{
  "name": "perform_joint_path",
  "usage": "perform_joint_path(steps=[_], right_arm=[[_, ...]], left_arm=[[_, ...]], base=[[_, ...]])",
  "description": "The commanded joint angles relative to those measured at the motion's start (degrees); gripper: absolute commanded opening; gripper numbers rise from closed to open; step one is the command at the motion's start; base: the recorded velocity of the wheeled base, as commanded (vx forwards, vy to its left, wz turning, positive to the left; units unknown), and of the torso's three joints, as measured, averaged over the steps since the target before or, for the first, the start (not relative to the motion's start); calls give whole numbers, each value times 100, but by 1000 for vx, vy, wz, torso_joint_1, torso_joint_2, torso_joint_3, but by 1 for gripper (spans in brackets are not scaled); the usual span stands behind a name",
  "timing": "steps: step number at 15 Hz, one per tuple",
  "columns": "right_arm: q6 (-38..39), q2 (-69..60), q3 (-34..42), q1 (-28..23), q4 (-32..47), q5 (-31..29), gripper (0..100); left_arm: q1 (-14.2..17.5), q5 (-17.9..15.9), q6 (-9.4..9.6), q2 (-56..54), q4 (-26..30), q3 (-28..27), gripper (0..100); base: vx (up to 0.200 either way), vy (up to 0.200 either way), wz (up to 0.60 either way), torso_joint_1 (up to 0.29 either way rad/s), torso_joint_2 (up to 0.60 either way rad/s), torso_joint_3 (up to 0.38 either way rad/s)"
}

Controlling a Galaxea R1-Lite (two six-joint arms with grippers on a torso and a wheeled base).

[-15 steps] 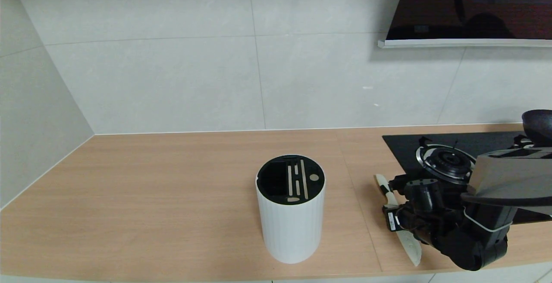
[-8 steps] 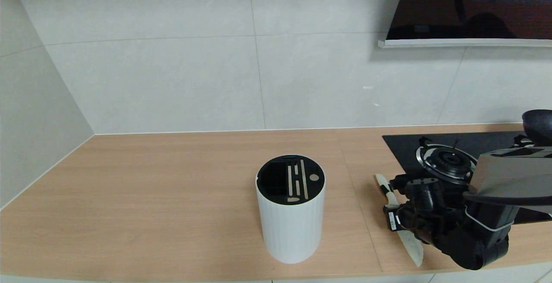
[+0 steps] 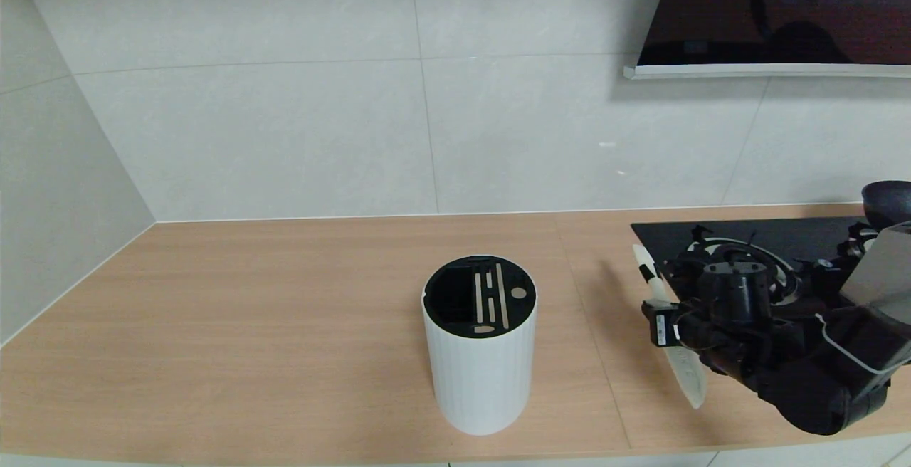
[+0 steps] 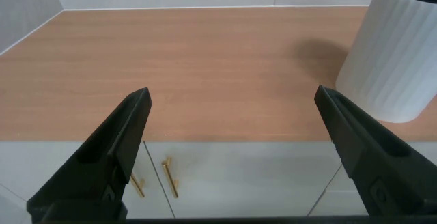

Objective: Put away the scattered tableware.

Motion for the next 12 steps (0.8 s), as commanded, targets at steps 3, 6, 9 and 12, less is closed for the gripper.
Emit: perform_joint_path(steps=[3,6,9,12], right_arm=[[-50,-359,158,-7,-487,-1,0],[-111,-991,-228,2,-285,34,0],[-146,-1528,-1380,186,813,51,0],[-146,-1598,-2162,626,1139,69,0]], left_arm=[[-18,-2,43,114,-9,0,100],[-35,-398,-379,141,448,-1072,100],[-316,-1514,-414,1310,1450,-2013,100],[-396,-2199,-396,3322,1028,-2979,100]], base=[[0,0,0,0,0,0],[0,0,0,0,0,0],[0,0,0,0,0,0],[0,0,0,0,0,0]])
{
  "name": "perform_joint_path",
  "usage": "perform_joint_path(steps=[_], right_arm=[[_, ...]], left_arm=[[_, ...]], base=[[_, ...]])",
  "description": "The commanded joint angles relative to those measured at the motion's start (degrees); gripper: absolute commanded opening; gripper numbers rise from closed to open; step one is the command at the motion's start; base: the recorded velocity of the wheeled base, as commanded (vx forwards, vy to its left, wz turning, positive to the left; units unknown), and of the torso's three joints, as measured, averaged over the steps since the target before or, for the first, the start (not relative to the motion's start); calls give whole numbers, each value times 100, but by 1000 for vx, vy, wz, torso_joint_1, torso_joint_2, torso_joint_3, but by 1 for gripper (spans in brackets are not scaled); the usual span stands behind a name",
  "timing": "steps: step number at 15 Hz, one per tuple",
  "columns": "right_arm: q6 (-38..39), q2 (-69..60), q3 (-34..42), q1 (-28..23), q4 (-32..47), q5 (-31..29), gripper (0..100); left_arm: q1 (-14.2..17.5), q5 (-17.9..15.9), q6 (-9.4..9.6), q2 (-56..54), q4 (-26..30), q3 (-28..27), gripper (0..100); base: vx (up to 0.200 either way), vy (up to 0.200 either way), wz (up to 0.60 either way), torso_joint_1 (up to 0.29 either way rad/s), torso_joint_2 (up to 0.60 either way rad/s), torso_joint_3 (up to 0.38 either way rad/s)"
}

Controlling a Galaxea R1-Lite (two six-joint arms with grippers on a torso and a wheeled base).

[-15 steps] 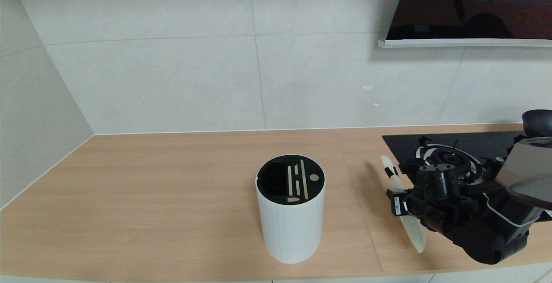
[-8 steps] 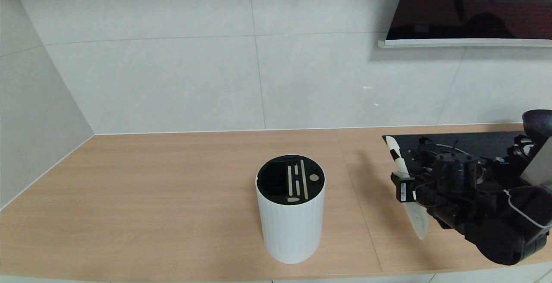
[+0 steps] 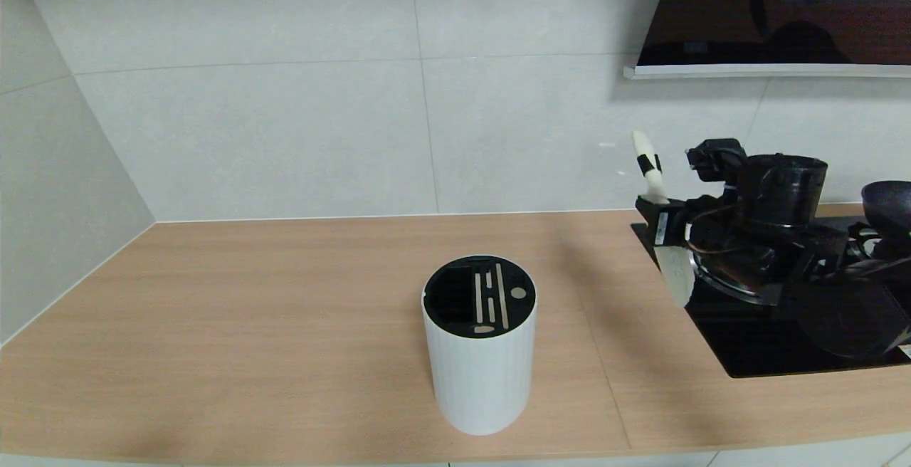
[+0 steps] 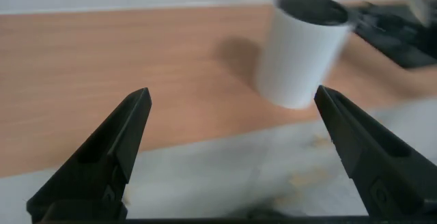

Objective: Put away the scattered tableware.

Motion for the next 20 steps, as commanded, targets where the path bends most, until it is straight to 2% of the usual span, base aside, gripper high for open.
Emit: perform_joint_path(steps=[1,2,3,4,6,7,8,9,10,12,14,15,16,17,20], right_arm=[[-1,-212,-569,417,156,9,0],[-1,-256,-692,592,252,9,0],[8,-370,-683,795,296,-8,0],[8,-423,-613,953,323,-44,0],[8,-555,-463,1208,331,-44,0],[-1,-669,-367,1542,340,-44,0],[8,-731,-323,1744,340,-52,0],[8,-783,-191,2060,340,-105,0],[-1,-819,-86,2297,331,-149,0],[-1,-836,73,2667,288,-193,0],[8,-836,99,2825,288,-219,0],[8,-836,99,2878,288,-219,0],[8,-836,99,2878,288,-219,0],[8,-827,117,3097,288,-272,0],[25,-801,169,3352,288,-298,0]], left_arm=[[-176,-720,19,2443,-495,-1219,100],[-291,-913,45,3120,-855,-1561,100],[-440,-983,273,4025,-1418,-1825,100],[-440,-922,546,4790,-2059,-1922,100],[-563,-649,405,5572,-3026,-1939,100],[-756,-614,-8,6231,-3905,-1913,100],[-932,-606,-280,6478,-4362,-1843,100],[-1337,-597,-860,6794,-5109,-1702,100],[-1723,-570,-1300,6996,-5540,-1684,100],[-2286,-526,-2152,7251,-5944,-1684,100],[-2541,-544,-2697,7427,-6208,-1711,100],[-2664,-535,-2891,7541,-6428,-1720,100],[-2664,-535,-2891,7541,-6428,-1720,100],[-2875,-535,-3146,7743,-6955,-1711,100],[-2998,-535,-3146,7901,-7262,-1737,100]], base=[[0,0,0,0,0,0],[0,0,0,0,0,0],[0,0,0,0,0,0],[0,0,0,0,0,0],[0,0,0,0,0,0],[0,0,0,0,0,0],[0,0,0,0,0,0],[0,0,0,0,0,0],[0,0,0,0,0,0],[0,0,0,0,0,0],[0,0,0,0,0,0],[0,0,0,0,0,0],[0,0,0,0,0,0],[0,0,0,0,0,0],[0,0,0,0,0,0]])
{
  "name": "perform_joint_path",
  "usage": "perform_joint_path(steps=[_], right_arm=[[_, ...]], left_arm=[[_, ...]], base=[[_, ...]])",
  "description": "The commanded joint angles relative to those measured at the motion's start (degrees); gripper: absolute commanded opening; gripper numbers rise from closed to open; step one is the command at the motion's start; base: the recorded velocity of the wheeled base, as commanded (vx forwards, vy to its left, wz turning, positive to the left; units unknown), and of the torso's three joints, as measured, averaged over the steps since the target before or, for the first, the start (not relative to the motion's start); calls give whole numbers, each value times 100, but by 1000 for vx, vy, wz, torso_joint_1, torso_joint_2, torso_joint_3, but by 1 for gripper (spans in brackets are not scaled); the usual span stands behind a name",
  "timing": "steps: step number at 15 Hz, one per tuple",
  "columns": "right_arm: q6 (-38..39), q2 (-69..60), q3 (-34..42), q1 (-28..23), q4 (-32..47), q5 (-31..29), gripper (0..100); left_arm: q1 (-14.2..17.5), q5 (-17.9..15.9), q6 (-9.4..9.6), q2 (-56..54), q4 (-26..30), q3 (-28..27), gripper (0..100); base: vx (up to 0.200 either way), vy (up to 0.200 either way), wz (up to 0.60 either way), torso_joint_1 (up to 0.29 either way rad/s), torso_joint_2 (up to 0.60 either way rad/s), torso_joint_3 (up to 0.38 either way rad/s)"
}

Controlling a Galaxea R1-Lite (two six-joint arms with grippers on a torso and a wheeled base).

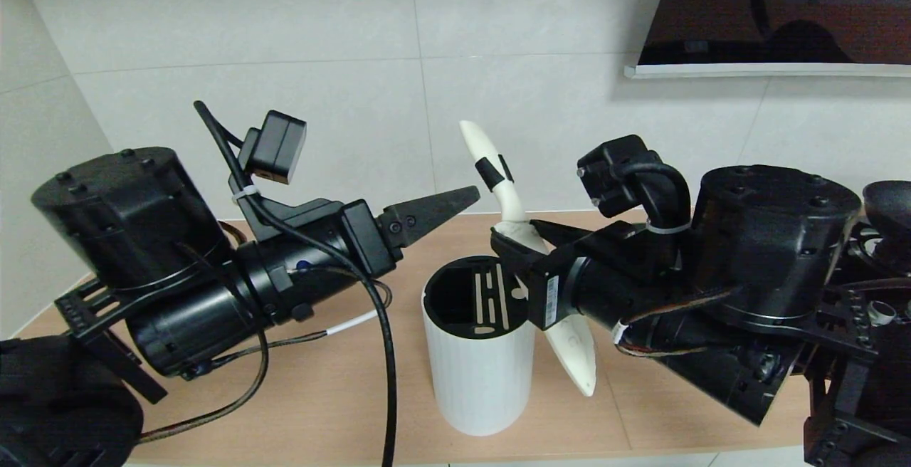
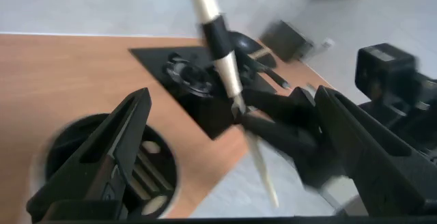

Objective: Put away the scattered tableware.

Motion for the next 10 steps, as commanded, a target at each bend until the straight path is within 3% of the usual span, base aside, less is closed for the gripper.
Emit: perform_joint_path(steps=[1,6,10], right_arm=[[15,40,27,197,0,-6,0],[23,57,97,496,0,-15,0],[23,66,132,584,-9,-6,0]], left_arm=[[-102,1,2,184,-69,-9,100],[-137,19,2,412,-614,-9,100],[-243,19,2,395,-622,0,100]], base=[[0,0,0,0,0,0],[0,0,0,0,0,0],[0,0,0,0,0,0]])
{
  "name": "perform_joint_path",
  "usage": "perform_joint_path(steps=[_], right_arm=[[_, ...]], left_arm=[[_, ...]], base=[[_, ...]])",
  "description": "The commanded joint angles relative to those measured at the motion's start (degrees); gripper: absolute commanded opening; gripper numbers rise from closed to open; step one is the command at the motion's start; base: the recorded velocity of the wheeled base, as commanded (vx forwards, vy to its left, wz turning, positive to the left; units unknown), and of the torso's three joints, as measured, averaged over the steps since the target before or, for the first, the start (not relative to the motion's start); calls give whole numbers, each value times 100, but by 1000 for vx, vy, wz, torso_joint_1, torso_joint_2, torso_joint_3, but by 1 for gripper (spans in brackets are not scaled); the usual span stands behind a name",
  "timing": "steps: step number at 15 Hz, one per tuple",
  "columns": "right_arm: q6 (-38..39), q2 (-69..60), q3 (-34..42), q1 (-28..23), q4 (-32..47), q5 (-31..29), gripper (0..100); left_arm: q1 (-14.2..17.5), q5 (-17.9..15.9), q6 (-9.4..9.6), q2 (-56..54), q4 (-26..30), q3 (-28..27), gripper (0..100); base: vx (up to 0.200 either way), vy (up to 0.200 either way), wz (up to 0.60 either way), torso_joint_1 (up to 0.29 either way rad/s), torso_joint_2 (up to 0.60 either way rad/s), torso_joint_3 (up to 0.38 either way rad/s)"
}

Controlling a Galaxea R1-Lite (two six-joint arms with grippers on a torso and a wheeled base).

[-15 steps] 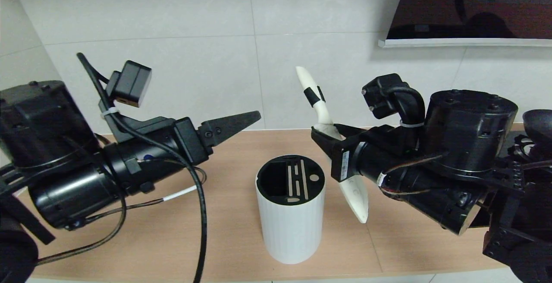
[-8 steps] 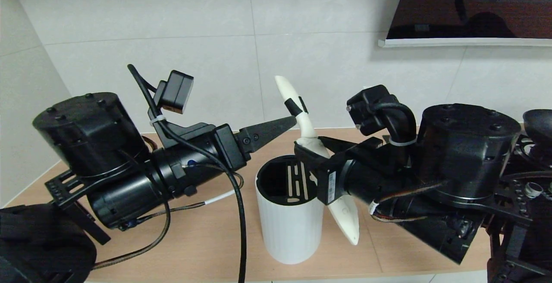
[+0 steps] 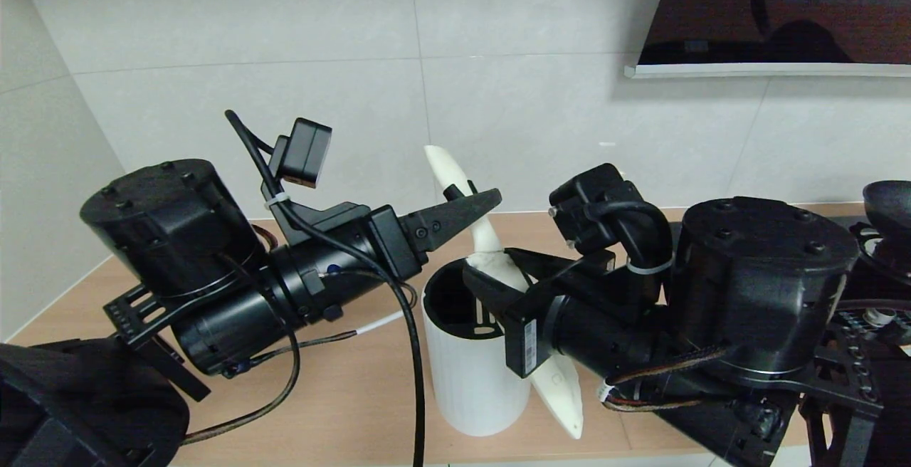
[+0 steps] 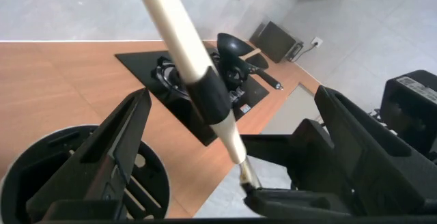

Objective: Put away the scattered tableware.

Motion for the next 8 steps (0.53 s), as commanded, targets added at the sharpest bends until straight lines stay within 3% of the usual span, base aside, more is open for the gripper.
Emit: perform_joint_path(steps=[1,8], right_arm=[[-1,21,21,81,-4,8,0],[8,12,91,160,-13,-1,0]], left_arm=[[-61,-1,0,24,4,0,100],[-79,131,8,15,-5,-18,100]], base=[[0,0,0,0,0,0],[0,0,0,0,0,0]])
